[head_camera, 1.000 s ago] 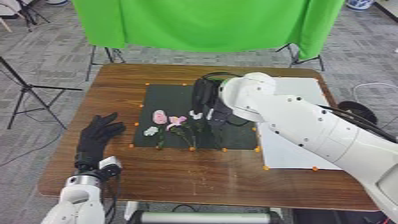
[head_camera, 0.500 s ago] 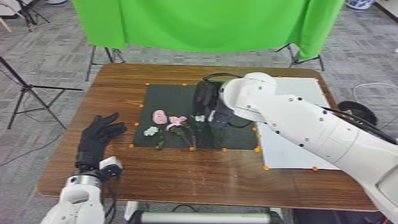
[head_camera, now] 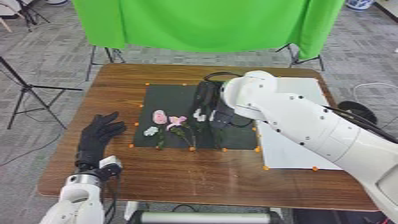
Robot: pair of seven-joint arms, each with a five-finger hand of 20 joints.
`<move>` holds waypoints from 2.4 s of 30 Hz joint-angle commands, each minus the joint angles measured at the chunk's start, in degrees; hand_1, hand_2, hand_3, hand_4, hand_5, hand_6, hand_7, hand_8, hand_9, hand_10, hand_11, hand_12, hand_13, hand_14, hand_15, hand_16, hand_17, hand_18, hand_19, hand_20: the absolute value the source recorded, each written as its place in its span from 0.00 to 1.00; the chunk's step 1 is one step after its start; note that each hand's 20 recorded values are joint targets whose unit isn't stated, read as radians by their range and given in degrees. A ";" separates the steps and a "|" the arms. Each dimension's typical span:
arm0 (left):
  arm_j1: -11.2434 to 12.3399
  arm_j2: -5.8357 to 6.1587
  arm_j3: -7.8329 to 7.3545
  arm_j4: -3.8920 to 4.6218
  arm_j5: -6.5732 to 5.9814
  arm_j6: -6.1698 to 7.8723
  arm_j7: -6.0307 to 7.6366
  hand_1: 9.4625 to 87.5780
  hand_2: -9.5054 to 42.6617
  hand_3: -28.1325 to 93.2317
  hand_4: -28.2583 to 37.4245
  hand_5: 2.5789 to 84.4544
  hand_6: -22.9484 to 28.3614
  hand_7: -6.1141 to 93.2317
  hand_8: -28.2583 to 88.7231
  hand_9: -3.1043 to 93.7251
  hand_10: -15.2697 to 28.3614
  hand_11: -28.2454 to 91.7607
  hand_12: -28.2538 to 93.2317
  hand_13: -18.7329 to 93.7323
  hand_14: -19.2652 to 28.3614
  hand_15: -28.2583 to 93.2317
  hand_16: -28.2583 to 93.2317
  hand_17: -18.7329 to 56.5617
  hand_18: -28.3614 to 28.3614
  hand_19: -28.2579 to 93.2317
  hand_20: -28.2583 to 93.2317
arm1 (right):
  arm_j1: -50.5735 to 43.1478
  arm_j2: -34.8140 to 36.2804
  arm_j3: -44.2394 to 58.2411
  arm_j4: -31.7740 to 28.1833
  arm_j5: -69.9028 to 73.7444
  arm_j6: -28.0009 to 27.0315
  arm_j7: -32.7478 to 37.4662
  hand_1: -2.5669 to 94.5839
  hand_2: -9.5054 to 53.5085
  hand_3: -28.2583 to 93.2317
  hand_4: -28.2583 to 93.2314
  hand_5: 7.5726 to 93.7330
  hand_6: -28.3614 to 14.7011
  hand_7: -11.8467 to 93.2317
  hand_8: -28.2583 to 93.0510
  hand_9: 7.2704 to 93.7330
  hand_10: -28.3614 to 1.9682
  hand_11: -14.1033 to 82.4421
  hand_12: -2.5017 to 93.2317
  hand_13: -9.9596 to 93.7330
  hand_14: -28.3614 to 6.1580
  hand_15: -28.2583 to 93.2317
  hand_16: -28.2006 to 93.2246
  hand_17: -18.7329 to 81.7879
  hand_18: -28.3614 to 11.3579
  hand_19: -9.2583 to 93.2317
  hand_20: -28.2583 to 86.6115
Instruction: Arrange flowers
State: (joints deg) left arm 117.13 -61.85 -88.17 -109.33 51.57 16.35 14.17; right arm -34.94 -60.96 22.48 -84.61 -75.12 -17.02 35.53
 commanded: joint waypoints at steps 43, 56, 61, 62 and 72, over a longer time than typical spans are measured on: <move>2.87 -0.70 -1.66 -1.23 0.10 0.45 -0.26 0.11 0.41 0.77 0.00 0.60 0.51 0.20 0.17 0.60 0.70 0.41 0.30 0.58 0.79 0.47 0.19 0.36 0.70 0.33 0.36 | -14.90 26.56 26.50 -17.82 -14.37 4.09 -1.91 0.25 0.02 0.76 0.13 0.47 0.55 0.17 0.19 0.47 0.25 0.20 0.15 0.85 0.52 0.66 0.44 0.70 0.27 0.97 0.60; 2.83 -1.05 -0.81 -1.35 1.15 0.38 -0.08 0.17 0.36 0.80 0.00 0.61 0.51 0.20 0.17 0.60 0.70 0.41 0.30 0.57 0.80 0.48 0.19 0.35 0.72 0.33 0.36 | -15.84 26.50 19.03 -8.75 -30.86 -1.17 1.88 0.23 0.00 0.74 0.07 0.32 0.52 0.15 0.20 0.32 0.22 0.17 0.16 0.76 0.38 0.73 0.41 0.62 0.16 0.93 0.62; 3.02 -0.70 -1.49 -1.45 1.02 0.59 0.31 0.18 0.36 0.80 0.00 0.61 0.51 0.20 0.17 0.60 0.70 0.41 0.30 0.57 0.80 0.48 0.19 0.35 0.72 0.33 0.36 | -18.48 27.22 20.02 -7.25 -31.92 -0.87 3.74 0.25 0.00 0.75 0.08 0.33 0.53 0.15 0.20 0.32 0.24 0.17 0.16 0.75 0.38 0.73 0.41 0.62 0.16 0.93 0.62; 3.39 -0.76 -1.90 -1.68 1.09 0.82 0.52 0.18 0.36 0.80 0.00 0.61 0.51 0.20 0.17 0.60 0.70 0.41 0.30 0.57 0.80 0.48 0.19 0.35 0.72 0.34 0.36 | -19.31 27.42 20.37 -7.17 -32.75 -1.03 4.08 0.25 0.00 0.75 0.08 0.33 0.54 0.16 0.20 0.32 0.24 0.17 0.16 0.75 0.38 0.74 0.41 0.62 0.16 0.93 0.62; 3.99 -0.76 -4.02 -1.50 1.14 5.45 9.87 0.42 0.12 0.79 0.13 0.55 0.50 0.24 0.16 0.44 0.61 0.41 0.30 0.49 0.68 0.41 0.20 0.48 0.71 0.36 0.41 | -23.60 28.44 24.01 -5.80 -34.68 0.43 5.67 0.26 0.00 0.75 0.09 0.33 0.54 0.16 0.19 0.34 0.23 0.18 0.16 0.76 0.40 0.74 0.41 0.63 0.16 0.94 0.62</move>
State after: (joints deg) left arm 120.27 -62.55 -90.44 -110.60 52.32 18.28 20.03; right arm -55.30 -33.98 43.54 -91.55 -108.39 -17.54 39.40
